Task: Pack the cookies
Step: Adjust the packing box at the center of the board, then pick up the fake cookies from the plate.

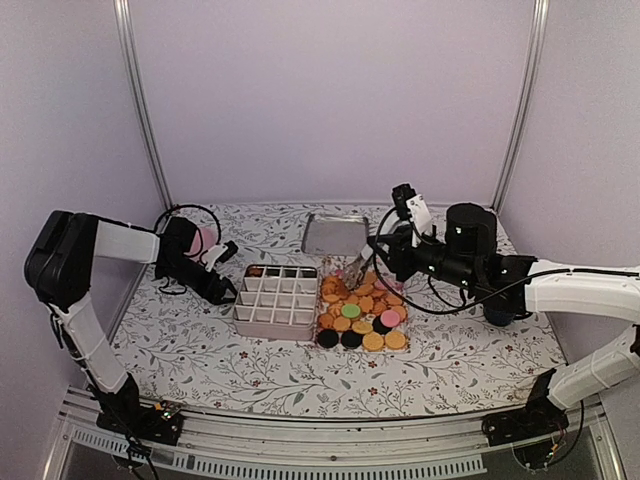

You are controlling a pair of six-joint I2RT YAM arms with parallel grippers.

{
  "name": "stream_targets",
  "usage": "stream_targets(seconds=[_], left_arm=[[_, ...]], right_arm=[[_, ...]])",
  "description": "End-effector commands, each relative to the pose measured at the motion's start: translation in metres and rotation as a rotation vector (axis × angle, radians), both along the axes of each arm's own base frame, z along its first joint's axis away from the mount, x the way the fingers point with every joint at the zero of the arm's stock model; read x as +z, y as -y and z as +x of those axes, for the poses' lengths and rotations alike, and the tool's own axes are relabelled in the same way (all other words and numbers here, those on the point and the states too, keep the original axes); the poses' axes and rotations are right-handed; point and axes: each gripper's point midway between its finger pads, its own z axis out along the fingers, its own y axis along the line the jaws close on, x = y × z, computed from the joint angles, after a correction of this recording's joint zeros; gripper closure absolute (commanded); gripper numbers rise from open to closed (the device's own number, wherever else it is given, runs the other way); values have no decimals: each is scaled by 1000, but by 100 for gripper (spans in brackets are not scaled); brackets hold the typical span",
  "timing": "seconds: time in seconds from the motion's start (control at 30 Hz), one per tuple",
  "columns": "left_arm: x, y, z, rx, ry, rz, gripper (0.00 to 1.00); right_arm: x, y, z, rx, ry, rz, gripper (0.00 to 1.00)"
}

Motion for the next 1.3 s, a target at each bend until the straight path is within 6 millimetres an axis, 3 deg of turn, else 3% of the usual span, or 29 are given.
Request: stream_targets(seconds=[0.0,0.13,0.37,0.73,1.0,1.27], left_arm=[[13,25,-28,-89,-13,-62,17],[15,30,-42,-127,-20,-60,17],[22,19,-44,-139,1,-16,16],[31,-8,-31,-80,23,0,13],[36,-10,-25,-70,33,-2,13],[39,-12,-21,-62,42,-6,13]], right_arm=[[1,26,6,-70,-17,6,73],[-8,40,12,-96,-49,-9,72],[-23,49,9,-102,-91,-23,70],[-38,60,14,-118,-125,-7,67],[-44,58,20,-114,-131,0,66],[-64,58,21,-116,-167,-11,66]])
